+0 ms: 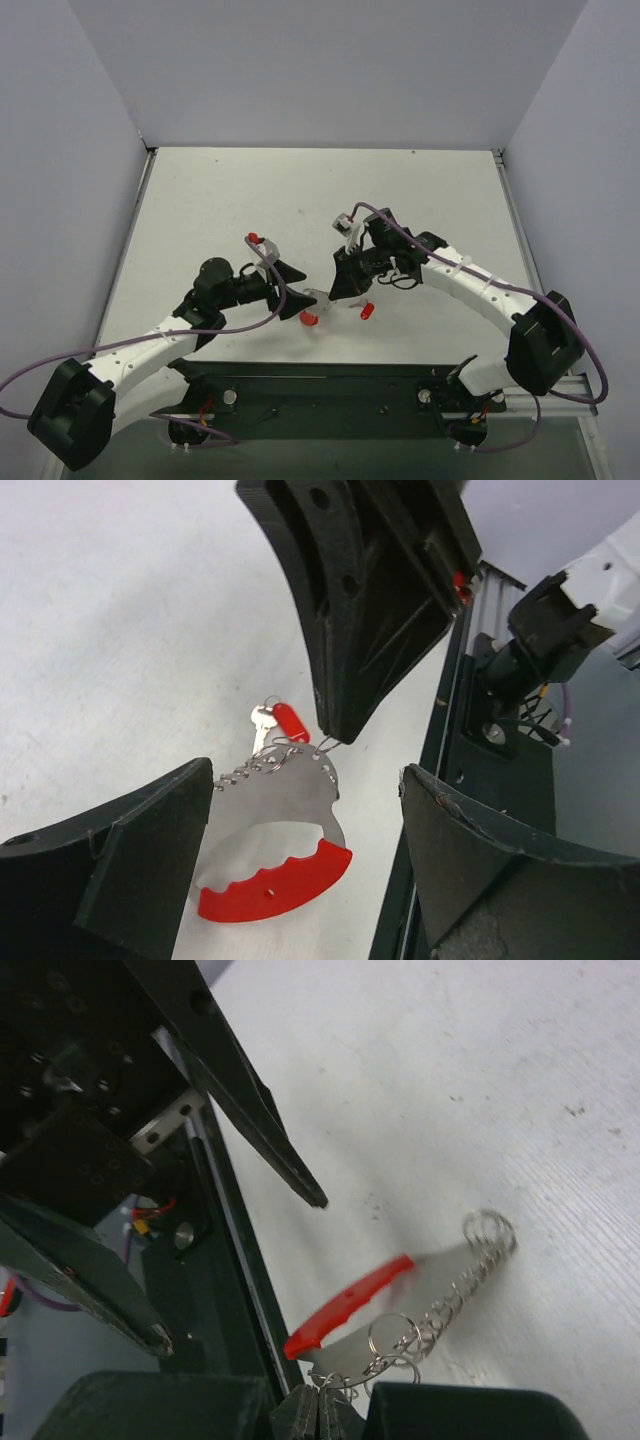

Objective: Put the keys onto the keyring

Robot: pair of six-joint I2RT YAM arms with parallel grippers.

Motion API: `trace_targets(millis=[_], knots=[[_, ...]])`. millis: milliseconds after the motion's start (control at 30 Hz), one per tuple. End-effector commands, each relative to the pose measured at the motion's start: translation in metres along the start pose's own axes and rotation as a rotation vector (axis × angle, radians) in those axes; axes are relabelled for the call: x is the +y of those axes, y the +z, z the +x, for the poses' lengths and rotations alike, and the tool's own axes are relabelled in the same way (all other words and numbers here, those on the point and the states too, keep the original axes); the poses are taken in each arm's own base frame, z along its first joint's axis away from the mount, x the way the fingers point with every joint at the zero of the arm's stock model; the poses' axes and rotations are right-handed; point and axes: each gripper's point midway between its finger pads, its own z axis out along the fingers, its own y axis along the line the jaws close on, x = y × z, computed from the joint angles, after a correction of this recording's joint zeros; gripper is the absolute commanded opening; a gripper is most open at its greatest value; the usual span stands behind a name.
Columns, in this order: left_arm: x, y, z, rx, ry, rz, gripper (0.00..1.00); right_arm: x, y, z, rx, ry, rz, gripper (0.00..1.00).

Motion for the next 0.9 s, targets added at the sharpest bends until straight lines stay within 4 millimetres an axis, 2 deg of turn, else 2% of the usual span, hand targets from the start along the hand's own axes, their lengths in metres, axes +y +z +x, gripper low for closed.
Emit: trace_targets(millis=[0,133,267,467,700,733,833,867], knots=[[-0.036,0.001,-0.035,-0.086,0.094,0.145,0.85,0.055,-0.030,-0.039,-0.104,-0.110,-0.205,0.00],[-0.051,0.004,-0.039,-0.057,0.139,0.180,0.83,0.080,-0.048,-0.046,-0.134,-0.148,-0.284,0.00],[-0.064,0.007,-0.046,-0.066,0.163,0.214,0.79,0.096,-0.062,-0.049,-0.158,-0.176,-0.331,0.00],[-0.066,0.002,-0.056,-0.105,0.194,0.190,0.77,0.114,-0.073,-0.045,-0.161,-0.198,-0.393,0.00],[-0.079,-0.004,-0.066,-0.194,0.268,0.246,0.72,0.124,-0.080,-0.043,-0.165,-0.223,-0.426,0.00],[-0.080,-0.003,-0.066,-0.191,0.267,0.251,0.67,0.123,-0.079,-0.043,-0.164,-0.222,-0.426,0.00],[-0.084,0.000,-0.065,-0.174,0.265,0.278,0.64,0.124,-0.080,-0.043,-0.166,-0.226,-0.425,0.00],[-0.086,0.001,-0.064,-0.167,0.266,0.290,0.59,0.123,-0.080,-0.044,-0.167,-0.225,-0.423,0.00]])
